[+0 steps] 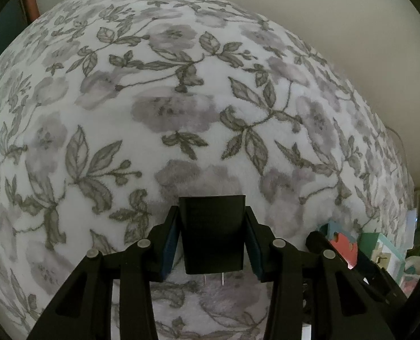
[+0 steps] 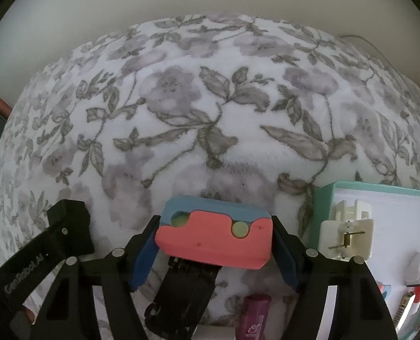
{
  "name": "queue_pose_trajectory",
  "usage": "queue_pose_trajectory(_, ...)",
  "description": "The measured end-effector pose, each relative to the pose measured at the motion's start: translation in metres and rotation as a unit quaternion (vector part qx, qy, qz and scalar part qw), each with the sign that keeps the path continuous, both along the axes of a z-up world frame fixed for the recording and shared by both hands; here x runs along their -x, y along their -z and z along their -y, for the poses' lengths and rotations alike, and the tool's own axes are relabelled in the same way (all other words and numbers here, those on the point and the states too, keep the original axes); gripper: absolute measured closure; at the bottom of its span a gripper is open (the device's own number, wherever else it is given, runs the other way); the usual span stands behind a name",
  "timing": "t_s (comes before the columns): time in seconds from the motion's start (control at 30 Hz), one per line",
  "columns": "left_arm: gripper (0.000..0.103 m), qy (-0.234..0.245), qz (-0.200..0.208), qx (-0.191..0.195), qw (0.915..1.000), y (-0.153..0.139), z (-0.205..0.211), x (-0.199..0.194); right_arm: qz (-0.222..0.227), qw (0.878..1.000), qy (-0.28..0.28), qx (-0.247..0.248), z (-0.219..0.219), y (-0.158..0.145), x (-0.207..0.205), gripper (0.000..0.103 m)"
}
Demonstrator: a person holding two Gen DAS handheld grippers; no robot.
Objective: Organize rigid objects
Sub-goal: 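Carry the charger and eraser over the tray and open the left tool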
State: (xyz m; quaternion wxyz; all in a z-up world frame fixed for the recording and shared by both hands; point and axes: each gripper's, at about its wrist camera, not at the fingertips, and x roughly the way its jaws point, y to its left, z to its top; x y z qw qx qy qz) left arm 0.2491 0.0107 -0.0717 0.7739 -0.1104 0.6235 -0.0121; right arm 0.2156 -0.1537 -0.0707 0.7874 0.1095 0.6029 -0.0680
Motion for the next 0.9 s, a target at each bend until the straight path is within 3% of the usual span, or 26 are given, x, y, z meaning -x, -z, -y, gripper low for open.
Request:
queue_pose_trajectory(0.37,0.059,0.002,0.047,0.006,0.9989,-0.043,0.002,0.008,0.047,0.999,0.000,0.012,0.022,-0.051,0.022,0.028)
queue_pose_trajectory(0.53,0.059,0.015,0.071,0.015,0.9973,-0.066,0.017,0.014,0.065,0.997,0.021,0.022,0.053,-0.068,0.042,0.028)
queue_pose_trajectory(0.9,0.059,0.081,0.078,0.021,0.9934,-0.082,0.093,0.032,0.052,0.991,0.115,0.044,0.160,-0.056,0.096,0.028)
